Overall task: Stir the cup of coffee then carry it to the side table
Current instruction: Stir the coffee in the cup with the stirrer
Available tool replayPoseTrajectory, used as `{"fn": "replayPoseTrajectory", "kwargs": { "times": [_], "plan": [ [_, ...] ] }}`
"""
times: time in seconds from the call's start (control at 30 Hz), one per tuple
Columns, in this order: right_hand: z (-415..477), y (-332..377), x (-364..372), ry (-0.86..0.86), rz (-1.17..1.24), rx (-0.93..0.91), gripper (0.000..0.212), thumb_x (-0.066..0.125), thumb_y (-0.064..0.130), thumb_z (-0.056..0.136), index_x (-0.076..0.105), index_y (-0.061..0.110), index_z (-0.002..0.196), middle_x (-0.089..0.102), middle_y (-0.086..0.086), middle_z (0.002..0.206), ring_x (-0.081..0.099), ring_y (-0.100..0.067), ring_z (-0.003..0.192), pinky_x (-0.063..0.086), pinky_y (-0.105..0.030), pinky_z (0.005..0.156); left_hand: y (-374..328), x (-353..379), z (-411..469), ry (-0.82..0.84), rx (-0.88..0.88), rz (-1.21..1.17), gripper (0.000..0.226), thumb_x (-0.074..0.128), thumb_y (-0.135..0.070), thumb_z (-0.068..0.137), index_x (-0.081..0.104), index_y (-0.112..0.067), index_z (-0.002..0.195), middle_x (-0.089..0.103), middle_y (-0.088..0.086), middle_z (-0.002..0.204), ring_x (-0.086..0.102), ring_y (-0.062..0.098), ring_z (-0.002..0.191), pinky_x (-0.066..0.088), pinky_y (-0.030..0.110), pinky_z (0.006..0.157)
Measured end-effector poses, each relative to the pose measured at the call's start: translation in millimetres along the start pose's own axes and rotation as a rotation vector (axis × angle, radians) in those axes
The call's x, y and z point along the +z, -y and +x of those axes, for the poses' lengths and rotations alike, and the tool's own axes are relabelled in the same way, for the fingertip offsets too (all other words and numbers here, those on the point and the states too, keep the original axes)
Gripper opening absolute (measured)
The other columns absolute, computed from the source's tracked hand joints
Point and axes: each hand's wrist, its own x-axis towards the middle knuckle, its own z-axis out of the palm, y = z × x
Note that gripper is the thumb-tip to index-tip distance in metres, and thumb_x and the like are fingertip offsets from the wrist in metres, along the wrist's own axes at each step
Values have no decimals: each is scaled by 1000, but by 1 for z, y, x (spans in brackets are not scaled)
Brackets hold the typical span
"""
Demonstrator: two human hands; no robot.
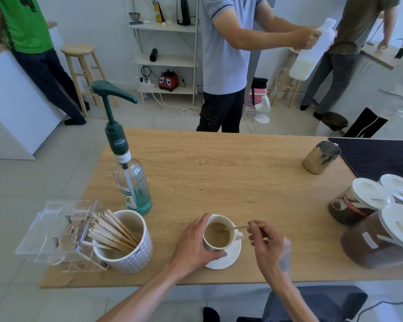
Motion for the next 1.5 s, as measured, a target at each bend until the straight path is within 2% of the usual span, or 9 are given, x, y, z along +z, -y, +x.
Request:
{"fn": "replayPoseTrajectory", "kwargs": {
  "times": [0.2,0.37,0.57,0.67,0.73,0.93,1.1,1.27,1.5],
  "plan": [
    [-7,3,-4,196,53,-19,12,72,4,87,79,13,85,78,10,78,73,-10,63,62,-40,57,3,3,0,8,-10,8,105,84,-68,60,39,-32,147,59,-13,137,56,13,124,48,37,105],
    [-1,1,-7,28,36,18,11,69,8,90,76,16,91,77,1,75,73,-7,63,63,-42,58,1,0,-2,-7,-1,3,102,84,-66,60,39,-33,146,58,-14,137,55,12,123,48,35,105],
    [-9,8,-1,202,127,36,22,70,5,89,76,26,83,79,6,77,73,-12,60,62,-33,56,-3,-2,-1,-5,14,3,96,85,-65,61,40,-35,140,60,-16,129,57,11,118,50,36,101],
    [-2,-2,-10,68,80,77,14,68,7,91,76,15,85,75,1,65,71,-11,57,61,-36,56,-2,-2,-2,-16,16,-3,99,85,-65,60,41,-33,143,59,-15,133,56,12,120,49,37,104],
    [2,-2,-7,-16,50,80,10,67,9,92,77,8,89,76,0,69,71,-8,57,61,-37,57,-2,-2,-2,-17,17,-11,97,86,-64,60,42,-34,141,60,-16,131,56,11,119,49,37,103],
    [-8,7,-2,196,134,100,18,67,7,92,76,21,85,76,1,69,73,-14,61,63,-38,58,-3,-2,-1,-9,12,-1,95,85,-65,58,42,-36,138,61,-16,127,57,11,115,50,37,100],
    [0,1,-4,9,76,82,11,66,9,93,76,12,91,75,2,67,70,-10,57,61,-40,58,-1,-1,-1,-4,4,6,95,86,-67,58,43,-36,138,60,-17,129,57,12,116,51,39,100],
    [-7,10,1,198,130,54,18,68,7,91,76,22,88,77,4,71,72,-10,60,62,-36,57,0,0,0,1,6,11,98,85,-70,59,42,-36,139,60,-16,128,58,14,117,51,40,99],
    [1,3,1,24,53,7,12,68,9,91,75,18,89,75,5,67,71,-7,58,61,-39,55,-2,-1,-1,-4,6,12,96,85,-67,59,42,-36,138,60,-17,129,57,12,117,51,39,99]
  ]
}}
